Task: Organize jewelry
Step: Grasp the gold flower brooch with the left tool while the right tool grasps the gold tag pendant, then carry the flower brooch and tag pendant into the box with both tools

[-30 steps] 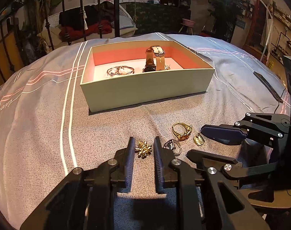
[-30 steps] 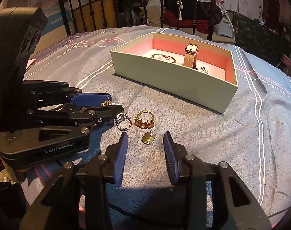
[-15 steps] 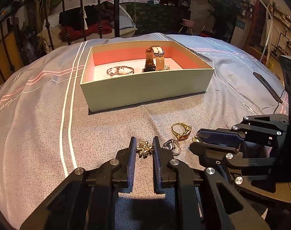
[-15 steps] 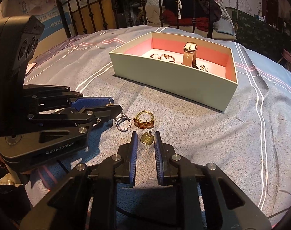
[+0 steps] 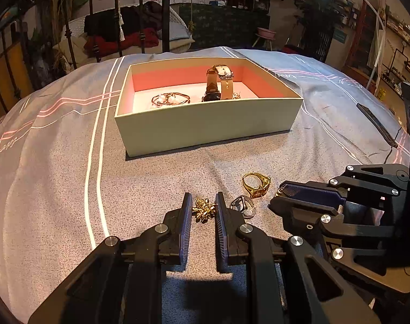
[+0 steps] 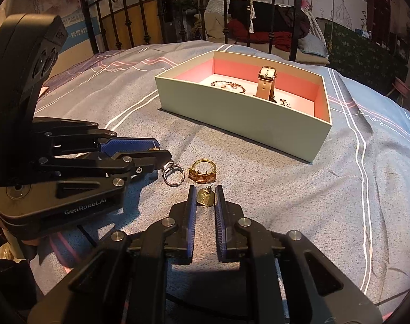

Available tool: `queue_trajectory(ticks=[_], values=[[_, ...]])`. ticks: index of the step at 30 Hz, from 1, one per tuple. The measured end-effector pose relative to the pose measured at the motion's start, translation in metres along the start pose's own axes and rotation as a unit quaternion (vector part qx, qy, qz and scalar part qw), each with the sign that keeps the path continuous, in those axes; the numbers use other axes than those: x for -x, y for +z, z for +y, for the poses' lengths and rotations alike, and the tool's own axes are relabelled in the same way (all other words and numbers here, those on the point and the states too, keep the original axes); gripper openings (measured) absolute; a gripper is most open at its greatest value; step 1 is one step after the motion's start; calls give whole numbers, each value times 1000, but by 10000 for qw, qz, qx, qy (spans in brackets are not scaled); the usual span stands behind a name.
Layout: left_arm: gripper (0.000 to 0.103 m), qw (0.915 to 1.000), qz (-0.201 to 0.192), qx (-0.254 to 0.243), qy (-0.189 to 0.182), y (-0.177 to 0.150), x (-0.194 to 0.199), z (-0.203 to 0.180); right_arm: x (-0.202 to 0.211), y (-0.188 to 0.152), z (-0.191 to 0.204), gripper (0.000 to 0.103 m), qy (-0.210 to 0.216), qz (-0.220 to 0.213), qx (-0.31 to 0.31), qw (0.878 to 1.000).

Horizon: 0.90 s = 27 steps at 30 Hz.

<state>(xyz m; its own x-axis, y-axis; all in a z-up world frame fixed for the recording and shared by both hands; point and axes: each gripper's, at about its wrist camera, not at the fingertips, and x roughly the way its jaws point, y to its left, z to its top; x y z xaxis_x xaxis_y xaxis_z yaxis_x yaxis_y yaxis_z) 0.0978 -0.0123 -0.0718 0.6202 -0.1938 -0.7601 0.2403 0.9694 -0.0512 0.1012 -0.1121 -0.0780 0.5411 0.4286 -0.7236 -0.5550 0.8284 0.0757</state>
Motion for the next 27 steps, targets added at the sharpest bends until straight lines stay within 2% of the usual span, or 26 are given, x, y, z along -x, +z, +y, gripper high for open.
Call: queue_trajectory(ticks=[27], values=[[17,9996,-216,174,-75,0,12,5,18,2,-1,14,-3,-365,-92,9993]])
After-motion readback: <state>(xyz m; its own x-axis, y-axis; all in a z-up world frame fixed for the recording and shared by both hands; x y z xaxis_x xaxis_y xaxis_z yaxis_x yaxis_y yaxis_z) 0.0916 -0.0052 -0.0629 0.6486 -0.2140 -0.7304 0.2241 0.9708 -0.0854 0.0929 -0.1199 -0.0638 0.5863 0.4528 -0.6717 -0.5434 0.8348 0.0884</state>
